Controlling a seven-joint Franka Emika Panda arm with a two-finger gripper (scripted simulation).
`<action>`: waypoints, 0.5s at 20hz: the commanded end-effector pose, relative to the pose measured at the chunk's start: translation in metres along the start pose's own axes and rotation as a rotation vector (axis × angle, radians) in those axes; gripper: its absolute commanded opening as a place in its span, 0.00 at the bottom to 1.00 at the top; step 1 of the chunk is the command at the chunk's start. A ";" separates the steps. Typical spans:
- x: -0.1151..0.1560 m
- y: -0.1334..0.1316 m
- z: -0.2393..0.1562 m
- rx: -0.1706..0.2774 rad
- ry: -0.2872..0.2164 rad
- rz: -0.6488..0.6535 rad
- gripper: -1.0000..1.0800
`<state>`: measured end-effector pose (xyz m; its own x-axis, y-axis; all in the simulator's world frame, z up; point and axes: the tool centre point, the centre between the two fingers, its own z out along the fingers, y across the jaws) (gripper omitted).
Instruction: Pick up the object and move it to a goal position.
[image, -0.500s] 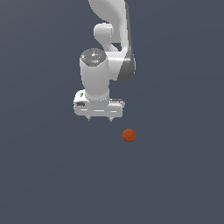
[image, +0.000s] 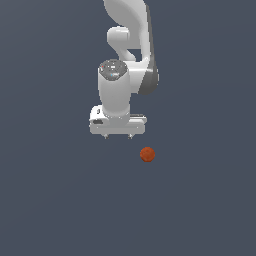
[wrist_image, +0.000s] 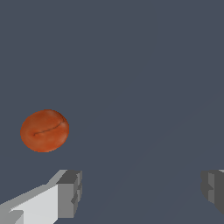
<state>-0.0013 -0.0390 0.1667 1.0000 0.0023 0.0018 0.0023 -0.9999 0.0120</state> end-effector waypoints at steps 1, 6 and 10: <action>-0.001 -0.004 0.002 0.002 -0.006 -0.015 0.96; 0.000 -0.005 0.003 0.002 -0.005 -0.019 0.96; 0.002 -0.016 0.008 0.001 -0.005 -0.063 0.96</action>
<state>0.0002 -0.0280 0.1607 0.9989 0.0465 -0.0031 0.0465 -0.9989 0.0110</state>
